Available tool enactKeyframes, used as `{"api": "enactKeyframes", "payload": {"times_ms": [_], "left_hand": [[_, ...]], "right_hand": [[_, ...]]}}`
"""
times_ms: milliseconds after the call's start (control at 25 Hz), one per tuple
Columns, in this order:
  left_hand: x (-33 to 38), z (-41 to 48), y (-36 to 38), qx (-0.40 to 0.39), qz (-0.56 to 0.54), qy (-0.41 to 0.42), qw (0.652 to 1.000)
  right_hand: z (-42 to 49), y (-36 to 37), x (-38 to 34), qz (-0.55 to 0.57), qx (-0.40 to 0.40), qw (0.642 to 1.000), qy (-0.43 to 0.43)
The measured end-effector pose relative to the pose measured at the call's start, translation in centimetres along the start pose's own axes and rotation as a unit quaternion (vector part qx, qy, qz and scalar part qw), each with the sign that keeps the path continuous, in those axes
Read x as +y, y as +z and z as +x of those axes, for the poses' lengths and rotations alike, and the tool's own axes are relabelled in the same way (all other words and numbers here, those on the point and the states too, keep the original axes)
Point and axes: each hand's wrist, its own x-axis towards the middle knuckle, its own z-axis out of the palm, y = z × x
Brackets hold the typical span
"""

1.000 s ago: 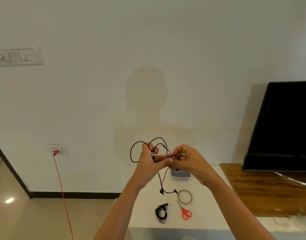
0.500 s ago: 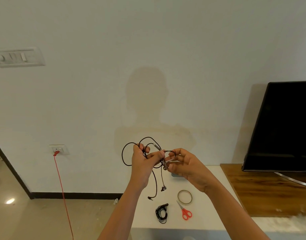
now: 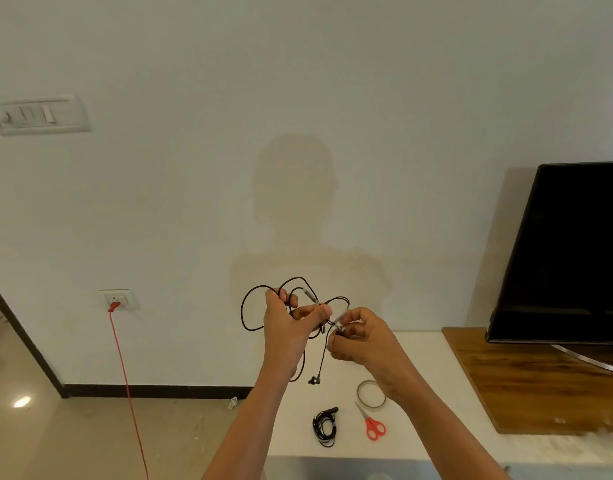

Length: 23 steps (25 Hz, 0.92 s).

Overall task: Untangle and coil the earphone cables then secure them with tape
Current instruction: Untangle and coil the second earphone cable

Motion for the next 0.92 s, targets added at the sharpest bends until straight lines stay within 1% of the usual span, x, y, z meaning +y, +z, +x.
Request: {"api": "enactKeyframes", "payload": {"times_ms": [80, 120, 320, 360, 400, 440, 480, 520, 560, 600, 640, 680, 720, 760, 840, 920], "left_hand": [[-0.1, -0.2, -0.2, -0.004, 0.021, 0.002, 1.0], [-0.2, -0.2, -0.3, -0.009, 0.026, 0.002, 1.0], [-0.5, -0.3, -0.4, -0.059, 0.017, -0.015, 0.998], [-0.5, -0.3, -0.4, -0.073, 0.005, -0.019, 0.997], [-0.5, -0.4, -0.4, -0.085, -0.007, -0.022, 0.996], [-0.6, -0.4, -0.3, -0.093, -0.016, -0.025, 0.995], [-0.6, -0.4, -0.3, -0.096, -0.021, -0.028, 0.995], [-0.7, -0.4, -0.3, -0.097, -0.025, -0.03, 0.994], [-0.8, -0.4, -0.3, -0.098, -0.027, -0.032, 0.994], [-1.0, -0.4, -0.4, -0.096, -0.026, -0.034, 0.994], [-1.1, -0.4, -0.6, -0.092, -0.019, -0.035, 0.995], [-1.2, -0.4, -0.8, -0.086, -0.009, -0.036, 0.996], [-1.3, -0.4, -0.9, -0.079, 0.002, -0.038, 0.996], [-1.5, -0.4, -1.1, -0.073, 0.008, -0.042, 0.996], [-1.7, -0.5, -1.3, -0.065, 0.006, -0.05, 0.997], [-1.8, -0.5, -1.5, -0.06, 0.009, -0.055, 0.997]], "right_hand": [[-0.1, 0.1, 0.0, 0.028, 0.057, 0.998, -0.016], [-0.1, 0.0, 0.0, 0.028, 0.073, 0.996, -0.03], [0.5, -0.4, 0.2, -0.036, 0.097, 0.991, -0.083], [0.6, -0.3, 0.3, -0.046, 0.099, 0.991, -0.079], [0.9, -0.3, 0.4, -0.027, 0.093, 0.994, -0.056], [1.1, -0.3, 0.4, 0.038, 0.073, 0.997, -0.01], [1.3, -0.3, 0.5, 0.136, 0.041, 0.989, 0.044], [1.4, -0.2, 0.4, 0.229, 0.01, 0.969, 0.094], [1.5, -0.3, 0.5, 0.277, 0.001, 0.954, 0.117], [1.6, -0.4, 0.6, 0.272, 0.006, 0.955, 0.118], [1.7, -0.5, 0.8, 0.222, 0.026, 0.97, 0.099], [1.6, -0.6, 0.7, 0.148, 0.052, 0.985, 0.07], [1.5, -0.6, 0.7, 0.082, 0.076, 0.993, 0.037], [1.5, -0.7, 0.8, 0.04, 0.09, 0.995, 0.013], [1.5, -0.9, 0.9, 0.014, 0.1, 0.995, -0.003], [1.6, -1.1, 0.9, -0.005, 0.104, 0.995, 0.002]]}}
